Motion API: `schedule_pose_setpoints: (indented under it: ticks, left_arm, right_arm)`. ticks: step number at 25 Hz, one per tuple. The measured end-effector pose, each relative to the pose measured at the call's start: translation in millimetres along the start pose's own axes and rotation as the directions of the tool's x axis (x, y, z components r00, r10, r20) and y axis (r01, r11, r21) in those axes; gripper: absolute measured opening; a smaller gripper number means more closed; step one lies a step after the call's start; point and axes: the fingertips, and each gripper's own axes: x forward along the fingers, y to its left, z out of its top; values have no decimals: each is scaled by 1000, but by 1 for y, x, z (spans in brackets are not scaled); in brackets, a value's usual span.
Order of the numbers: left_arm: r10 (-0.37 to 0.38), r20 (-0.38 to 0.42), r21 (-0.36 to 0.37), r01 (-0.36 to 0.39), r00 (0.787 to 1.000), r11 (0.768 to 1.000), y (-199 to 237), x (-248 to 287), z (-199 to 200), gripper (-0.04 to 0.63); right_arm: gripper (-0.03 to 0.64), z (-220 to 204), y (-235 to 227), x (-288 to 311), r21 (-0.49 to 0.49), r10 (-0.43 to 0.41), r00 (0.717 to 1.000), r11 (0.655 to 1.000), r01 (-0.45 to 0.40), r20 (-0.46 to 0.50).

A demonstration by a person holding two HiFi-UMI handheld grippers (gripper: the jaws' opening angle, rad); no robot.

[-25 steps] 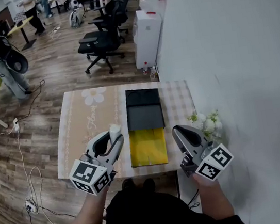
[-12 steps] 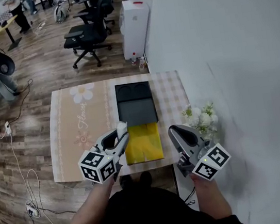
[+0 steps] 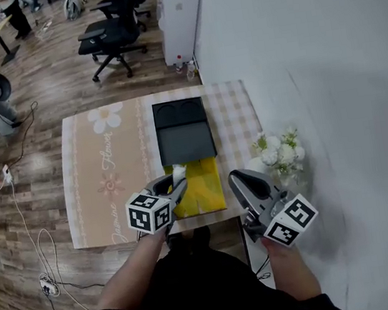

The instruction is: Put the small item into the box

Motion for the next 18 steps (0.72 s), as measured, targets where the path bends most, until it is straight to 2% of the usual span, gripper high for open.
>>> schedule_pose_setpoints:
  ticks: [5, 8, 12, 18]
  left_arm:
    - [-6, -99, 43, 11, 995, 999, 2, 24, -25, 140]
    - [12, -168, 94, 4, 986, 996, 6, 38, -38, 140]
    - [59, -284, 170, -10, 957, 985, 13, 57, -56, 140]
    - [75, -412, 200, 9, 908, 980, 13, 77, -80, 143]
  right_arm:
    - [38, -11, -7, -3, 26, -18, 1000, 1000, 18, -14]
    - [38, -16, -12, -6, 41, -29, 999, 999, 30, -16]
    - [38, -21, -23, -11, 58, -47, 999, 997, 48, -19]
    - [38, -14, -32, -22, 60, -66, 998, 996, 65, 7]
